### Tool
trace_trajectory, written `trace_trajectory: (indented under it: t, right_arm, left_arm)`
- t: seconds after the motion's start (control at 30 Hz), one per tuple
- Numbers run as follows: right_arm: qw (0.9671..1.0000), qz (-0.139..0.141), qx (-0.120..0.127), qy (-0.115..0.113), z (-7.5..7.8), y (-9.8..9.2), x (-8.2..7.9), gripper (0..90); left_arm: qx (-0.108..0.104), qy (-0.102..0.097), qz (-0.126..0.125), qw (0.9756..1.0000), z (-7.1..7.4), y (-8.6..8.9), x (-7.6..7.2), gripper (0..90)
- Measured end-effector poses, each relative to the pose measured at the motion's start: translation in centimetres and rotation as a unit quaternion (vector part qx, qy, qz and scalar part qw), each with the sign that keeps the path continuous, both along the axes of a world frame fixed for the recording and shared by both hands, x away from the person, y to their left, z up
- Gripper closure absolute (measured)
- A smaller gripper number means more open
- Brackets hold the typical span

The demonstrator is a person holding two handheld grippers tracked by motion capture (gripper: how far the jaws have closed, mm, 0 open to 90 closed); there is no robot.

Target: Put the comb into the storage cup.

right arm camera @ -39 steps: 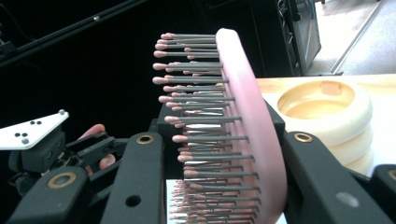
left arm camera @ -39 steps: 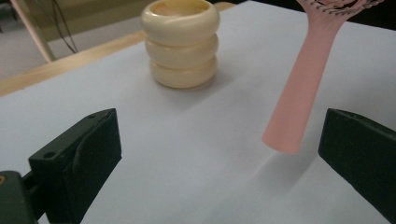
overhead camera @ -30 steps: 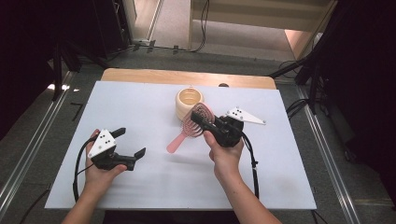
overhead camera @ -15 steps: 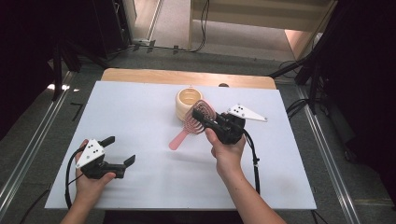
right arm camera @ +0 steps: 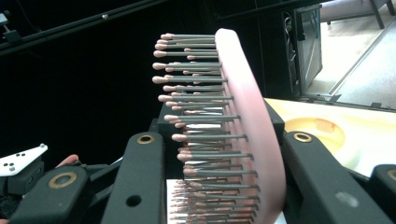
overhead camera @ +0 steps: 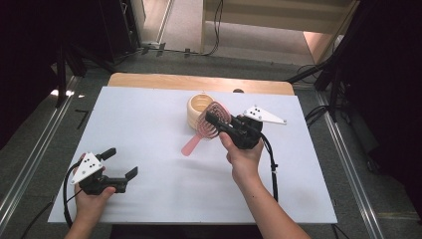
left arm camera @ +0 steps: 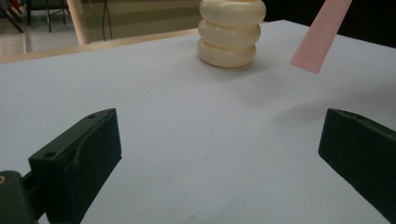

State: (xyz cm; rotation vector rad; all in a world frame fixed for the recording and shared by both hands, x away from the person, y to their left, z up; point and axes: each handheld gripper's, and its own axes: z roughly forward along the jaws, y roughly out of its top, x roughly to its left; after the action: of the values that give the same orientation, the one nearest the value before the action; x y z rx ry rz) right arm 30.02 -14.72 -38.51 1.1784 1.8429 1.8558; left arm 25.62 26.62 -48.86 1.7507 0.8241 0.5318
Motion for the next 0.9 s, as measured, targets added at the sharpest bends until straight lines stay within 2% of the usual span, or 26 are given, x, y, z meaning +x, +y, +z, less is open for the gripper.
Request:
trace_trajectory:
  t: [0.07, 0.17, 0.47, 0.9]
  right_arm:
    - [1.0000, -0.001, -0.003, -0.003, 0.2, -0.1, 0.1, 62.0]
    - [1.0000, -0.001, -0.002, -0.005, 0.5, -0.2, 0.3, 62.0]
    - [0.9998, -0.001, -0.009, -0.015, 1.6, -0.3, 0.8, 62.1]
    - [0.9996, -0.009, -0.005, -0.025, 2.5, -0.9, 1.7, 62.3]
  left_arm:
    - [-0.009, -0.001, 0.003, 1.0000, 0.0, 0.3, 0.0, 0.0]
    - [-0.009, -0.002, 0.005, 0.9999, 0.0, 0.4, 0.0, 0.0]
    - [-0.003, -0.003, -0.005, 1.0000, 0.1, 0.2, 0.0, 0.0]
    - [0.004, -0.002, -0.007, 1.0000, 0.0, 0.0, -0.1, 0.0]
